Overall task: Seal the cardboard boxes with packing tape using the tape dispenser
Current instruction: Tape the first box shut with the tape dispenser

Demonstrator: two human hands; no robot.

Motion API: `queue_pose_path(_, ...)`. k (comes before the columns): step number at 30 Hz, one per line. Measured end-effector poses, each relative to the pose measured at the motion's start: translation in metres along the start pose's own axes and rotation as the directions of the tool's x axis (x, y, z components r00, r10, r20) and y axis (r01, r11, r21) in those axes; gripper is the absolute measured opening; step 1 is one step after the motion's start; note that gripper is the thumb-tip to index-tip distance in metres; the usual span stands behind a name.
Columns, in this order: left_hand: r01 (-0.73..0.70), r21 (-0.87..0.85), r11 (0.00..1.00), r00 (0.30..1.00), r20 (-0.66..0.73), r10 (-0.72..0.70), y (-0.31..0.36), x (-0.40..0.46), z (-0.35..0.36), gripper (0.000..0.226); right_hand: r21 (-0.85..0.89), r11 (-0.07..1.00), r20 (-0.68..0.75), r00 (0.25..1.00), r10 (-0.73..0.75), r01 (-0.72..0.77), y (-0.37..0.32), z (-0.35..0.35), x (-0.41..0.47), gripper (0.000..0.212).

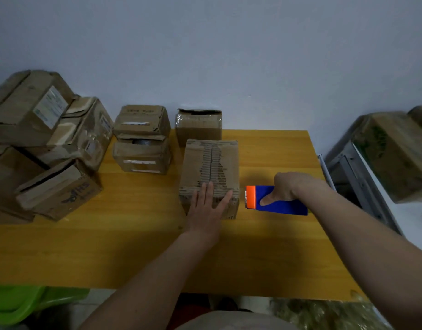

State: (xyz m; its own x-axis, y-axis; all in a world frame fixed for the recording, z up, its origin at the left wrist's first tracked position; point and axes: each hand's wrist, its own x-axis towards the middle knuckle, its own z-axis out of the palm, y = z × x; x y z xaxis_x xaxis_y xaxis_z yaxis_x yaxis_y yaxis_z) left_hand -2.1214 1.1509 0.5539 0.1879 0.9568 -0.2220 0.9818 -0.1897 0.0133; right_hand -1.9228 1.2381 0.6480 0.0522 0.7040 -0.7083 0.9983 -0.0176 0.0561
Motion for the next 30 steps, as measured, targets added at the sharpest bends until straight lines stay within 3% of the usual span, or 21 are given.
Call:
queue_pose_path(4, 0.018, 0.003, 1.0, 0.998, 0.059, -0.018, -0.001, 0.0, -0.007, 0.108, -0.302, 0.951, -0.276, 0.961, -0.018, -0.068, 0.0, 0.024, 0.005, 0.035)
queue_pose_path(10, 0.136, -0.045, 0.99, 0.985, 0.115, -0.13, 0.016, -0.006, -0.027, 0.098, 0.164, 0.979, -0.257, 0.953, 0.161, -0.121, 0.026, 0.067, 0.026, 0.051)
queue_pose_path(13, 0.174, -0.07, 0.982, 0.969, 0.192, -0.158, 0.032, -0.007, -0.041, 0.095, 0.245, 0.966, -0.244, 0.959, 0.142, -0.081, 0.025, 0.092, 0.037, 0.041)
queue_pose_path(15, 0.13, -0.084, 0.988, 0.977, 0.178, -0.113, 0.031, -0.009, -0.048, 0.089, 0.264, 0.96, -0.151, 0.979, 0.134, -0.09, 0.024, 0.108, 0.041, 0.041)
queue_pose_path(18, -0.079, -0.078, 0.994, 0.989, 0.119, 0.088, -0.002, -0.012, -0.052, 0.078, 0.301, 0.951, -0.09, 0.99, 0.105, -0.074, 0.018, 0.134, 0.045, 0.047)
queue_pose_path(20, -0.221, 0.036, 0.975, 0.958, 0.197, 0.21, -0.037, -0.011, -0.052, 0.088, 0.357, 0.932, -0.106, 0.989, 0.105, -0.061, 0.017, 0.142, 0.047, 0.048)
queue_pose_path(23, -0.287, 0.149, 0.946, 0.925, 0.299, 0.233, -0.073, -0.005, -0.046, 0.108, 0.399, 0.915, -0.18, 0.973, 0.144, -0.062, 0.016, 0.136, 0.044, 0.048)
queue_pose_path(26, -0.316, 0.168, 0.934, 0.942, 0.173, 0.288, -0.077, -0.002, -0.035, 0.095, 0.465, 0.885, -0.396, 0.89, 0.225, -0.017, 0.01, 0.122, 0.031, 0.043)
queue_pose_path(28, -0.305, 0.174, 0.936, 0.952, 0.085, 0.294, -0.075, -0.001, -0.028, 0.088, 0.546, 0.824, -0.579, 0.778, 0.244, 0.148, -0.002, 0.112, 0.019, 0.027)
queue_pose_path(30, -0.25, 0.172, 0.953, 0.968, 0.036, 0.248, -0.067, -0.005, -0.02, 0.084, 0.482, 0.789, -0.763, 0.626, 0.164, 0.381, -0.021, 0.106, 0.003, 0.016)
